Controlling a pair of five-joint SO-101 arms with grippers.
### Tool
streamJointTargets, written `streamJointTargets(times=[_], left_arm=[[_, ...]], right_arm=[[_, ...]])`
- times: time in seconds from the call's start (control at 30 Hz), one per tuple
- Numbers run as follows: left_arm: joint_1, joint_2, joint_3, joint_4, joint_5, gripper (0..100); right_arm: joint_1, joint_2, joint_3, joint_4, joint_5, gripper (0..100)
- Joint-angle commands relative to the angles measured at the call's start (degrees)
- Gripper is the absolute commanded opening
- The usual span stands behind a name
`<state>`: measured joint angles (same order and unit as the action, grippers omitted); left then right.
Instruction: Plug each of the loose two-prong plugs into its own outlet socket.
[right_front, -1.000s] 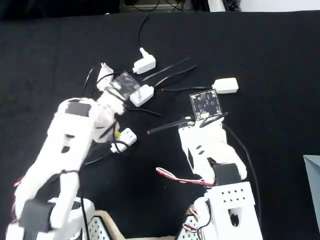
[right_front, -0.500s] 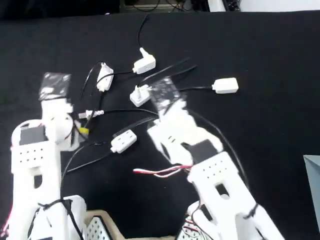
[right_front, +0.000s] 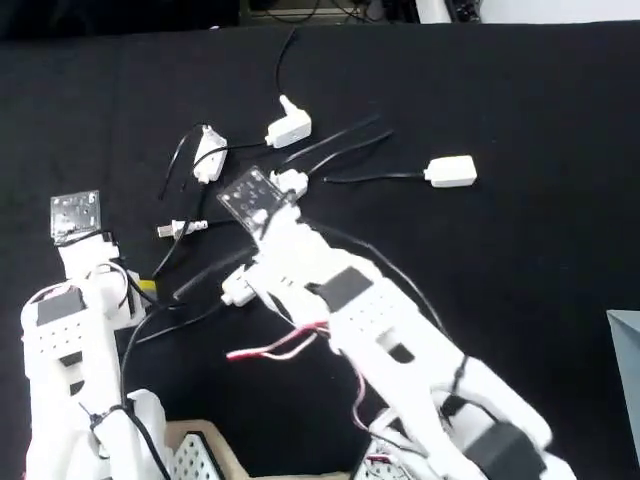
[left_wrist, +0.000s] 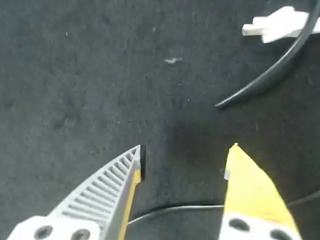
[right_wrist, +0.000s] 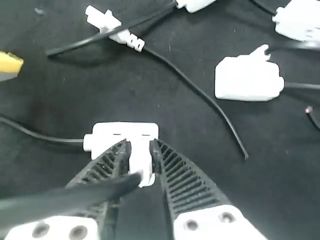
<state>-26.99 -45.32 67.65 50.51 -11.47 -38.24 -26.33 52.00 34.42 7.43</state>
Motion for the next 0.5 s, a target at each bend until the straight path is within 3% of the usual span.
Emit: streamJointTargets(times=[0.0, 0.47], left_arm=[[-0.31, -1.23, -0.13, -1.41, 0.62, 27], [-0.31, -0.88, -0.13, -1.41, 0.62, 27]], right_arm=[[-0.70, 3.82, -5.05, -2.11, -0.35, 1.2], [-0.70, 11.65, -5.32, -6.42, 0.18, 1.2]])
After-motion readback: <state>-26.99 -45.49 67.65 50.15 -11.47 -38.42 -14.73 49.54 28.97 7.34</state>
